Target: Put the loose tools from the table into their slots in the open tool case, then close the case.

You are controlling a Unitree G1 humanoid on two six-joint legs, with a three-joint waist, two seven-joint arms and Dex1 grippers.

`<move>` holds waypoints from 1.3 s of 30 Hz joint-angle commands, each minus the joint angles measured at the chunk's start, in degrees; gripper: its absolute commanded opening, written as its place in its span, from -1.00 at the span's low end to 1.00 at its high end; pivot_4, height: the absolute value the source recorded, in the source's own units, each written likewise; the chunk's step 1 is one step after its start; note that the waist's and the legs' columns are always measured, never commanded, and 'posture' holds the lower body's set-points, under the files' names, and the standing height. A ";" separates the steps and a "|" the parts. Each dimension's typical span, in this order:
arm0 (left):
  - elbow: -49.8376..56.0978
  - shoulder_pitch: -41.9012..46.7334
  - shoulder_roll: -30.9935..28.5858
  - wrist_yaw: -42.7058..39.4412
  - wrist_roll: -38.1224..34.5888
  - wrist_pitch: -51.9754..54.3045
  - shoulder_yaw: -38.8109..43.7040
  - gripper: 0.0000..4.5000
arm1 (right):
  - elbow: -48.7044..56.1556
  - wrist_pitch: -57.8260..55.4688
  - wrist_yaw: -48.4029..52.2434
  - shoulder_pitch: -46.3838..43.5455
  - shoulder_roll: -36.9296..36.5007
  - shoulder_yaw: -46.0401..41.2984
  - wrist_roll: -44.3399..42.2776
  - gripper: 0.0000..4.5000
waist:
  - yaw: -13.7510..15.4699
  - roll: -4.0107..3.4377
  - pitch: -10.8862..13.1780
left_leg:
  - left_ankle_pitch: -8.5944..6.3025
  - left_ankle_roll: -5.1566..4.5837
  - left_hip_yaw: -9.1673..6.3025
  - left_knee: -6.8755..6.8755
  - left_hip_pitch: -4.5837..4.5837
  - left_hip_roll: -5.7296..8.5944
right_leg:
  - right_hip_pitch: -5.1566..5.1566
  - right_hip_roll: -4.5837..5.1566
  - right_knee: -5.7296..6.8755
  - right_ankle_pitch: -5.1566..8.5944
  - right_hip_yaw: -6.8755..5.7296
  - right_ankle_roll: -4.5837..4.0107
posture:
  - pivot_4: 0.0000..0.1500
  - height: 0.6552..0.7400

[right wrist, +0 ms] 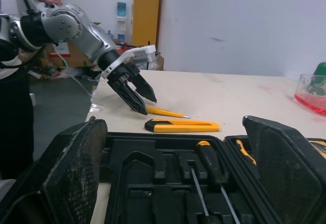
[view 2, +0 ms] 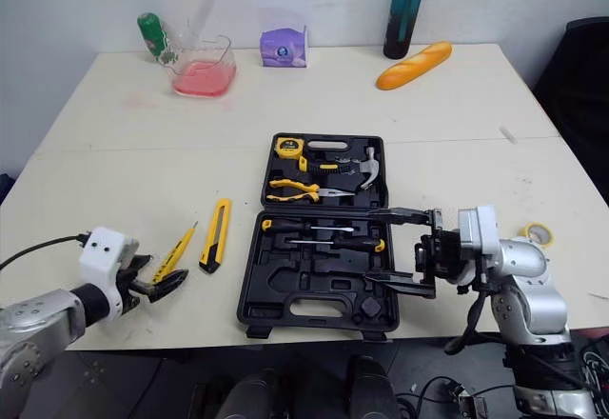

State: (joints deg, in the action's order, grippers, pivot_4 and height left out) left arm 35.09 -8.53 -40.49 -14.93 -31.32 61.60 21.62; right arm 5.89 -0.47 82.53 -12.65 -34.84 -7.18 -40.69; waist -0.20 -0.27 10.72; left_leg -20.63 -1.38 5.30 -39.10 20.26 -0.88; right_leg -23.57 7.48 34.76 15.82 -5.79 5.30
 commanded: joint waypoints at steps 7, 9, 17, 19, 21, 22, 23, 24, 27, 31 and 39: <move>-2.34 2.04 2.42 0.72 4.00 -1.13 -4.20 1.00 | 2.78 0.37 -1.52 0.93 -0.30 -1.77 -0.15 0.96 | 0.99 -0.04 -0.03 | 0.04 0.00 -0.01 0.00 -0.06 0.03 | 0.03 0.04 0.05 0.00 0.00 0.00 | 1.00 0.88; -2.82 2.44 2.68 0.26 4.28 -1.73 -5.02 1.00 | 3.04 0.43 -1.77 1.46 -0.47 -1.95 -0.08 0.96 | 1.38 -0.04 -0.03 | 0.07 0.05 -0.01 0.00 -0.08 0.03 | 0.03 0.05 0.12 0.00 0.00 0.00 | 1.00 0.88; -5.47 1.67 3.38 -1.63 5.68 -3.51 -7.38 0.45 | 3.86 0.99 -2.82 3.63 -0.95 -2.32 0.64 1.00 | 1.77 -0.10 -0.06 | 0.10 0.04 -0.03 0.00 -0.09 0.07 | 0.06 0.12 0.14 0.01 0.00 -0.02 | 1.00 0.88; -6.39 0.96 3.83 -2.14 5.91 -4.37 -7.28 0.03 | 4.26 0.88 -3.21 4.05 -1.07 -2.38 0.82 1.00 | 1.71 -0.17 -0.10 | 0.10 0.03 -0.03 0.00 -0.09 0.07 | 0.05 0.12 0.15 0.01 0.00 -0.02 | 1.00 0.88; -7.36 0.98 4.39 -2.03 6.24 -5.03 -7.02 -0.37 | 4.66 0.70 -3.79 4.13 -1.10 -2.47 0.88 1.00 | 1.59 -0.22 -0.13 | 0.11 0.03 -0.02 0.00 -0.10 0.07 | 0.05 0.11 0.15 0.01 0.00 -0.02 | 1.00 0.88; -7.86 1.18 4.71 -1.88 6.28 -5.23 -6.74 -0.57 | 4.84 0.61 -4.14 4.18 -1.14 -2.49 0.94 1.00 | 1.57 -0.23 -0.14 | 0.11 0.03 -0.02 0.00 -0.10 0.07 | 0.04 0.10 0.16 0.01 0.00 -0.02 | 1.00 0.88; -8.24 1.40 4.78 -1.98 6.26 -5.37 -6.58 -0.74 | 4.99 0.58 -4.41 4.23 -1.19 -2.47 1.07 1.00 | 1.59 -0.24 -0.14 | 0.11 0.03 -0.02 0.00 -0.11 0.07 | 0.05 0.10 0.16 0.01 0.00 -0.02 | 1.00 0.88; -8.64 1.65 4.81 -2.04 6.33 -5.54 -6.39 -0.75 | 5.11 0.50 -4.78 4.25 -1.24 -2.47 1.18 1.00 | 1.66 -0.24 -0.15 | 0.11 0.02 -0.02 0.00 -0.11 0.07 | 0.05 0.11 0.17 0.01 0.00 -0.02 | 1.00 0.88; -9.64 2.04 4.52 -2.30 6.72 -6.21 -5.78 -0.75 | 5.38 0.52 -5.62 4.19 -1.43 -2.42 1.52 1.00 | 1.68 -0.30 -0.18 | 0.11 0.02 -0.03 0.00 -0.11 0.07 | 0.06 0.11 0.17 0.01 -0.01 -0.02 | 1.00 0.88; -9.92 2.44 5.17 -3.80 6.71 -12.79 -2.45 -0.75 | 6.11 -0.03 -7.17 4.61 -2.34 -3.31 1.59 1.00 | 1.58 -0.33 -0.20 | 0.12 0.04 -0.02 0.00 -0.11 0.06 | 0.04 0.10 0.21 0.01 0.00 -0.03 | 1.00 0.88; -10.27 4.80 1.48 -12.41 7.28 -27.68 0.60 -0.75 | 7.73 -1.04 -10.09 6.05 -4.41 -5.77 2.01 1.00 | 1.52 0.04 -0.01 | 0.04 -0.03 -0.02 0.00 0.03 0.03 | -0.04 0.08 0.02 0.02 -0.03 -0.03 | 1.00 0.88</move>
State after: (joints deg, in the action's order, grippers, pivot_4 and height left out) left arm 23.91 -4.63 -37.55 -25.36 -24.56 36.78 20.26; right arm 11.39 -1.43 73.10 -6.94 -38.17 -10.84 -38.29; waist 1.32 -0.24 10.71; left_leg -20.62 -1.43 5.29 -39.10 20.30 -0.85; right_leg -23.62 7.56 34.73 15.83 -5.82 5.26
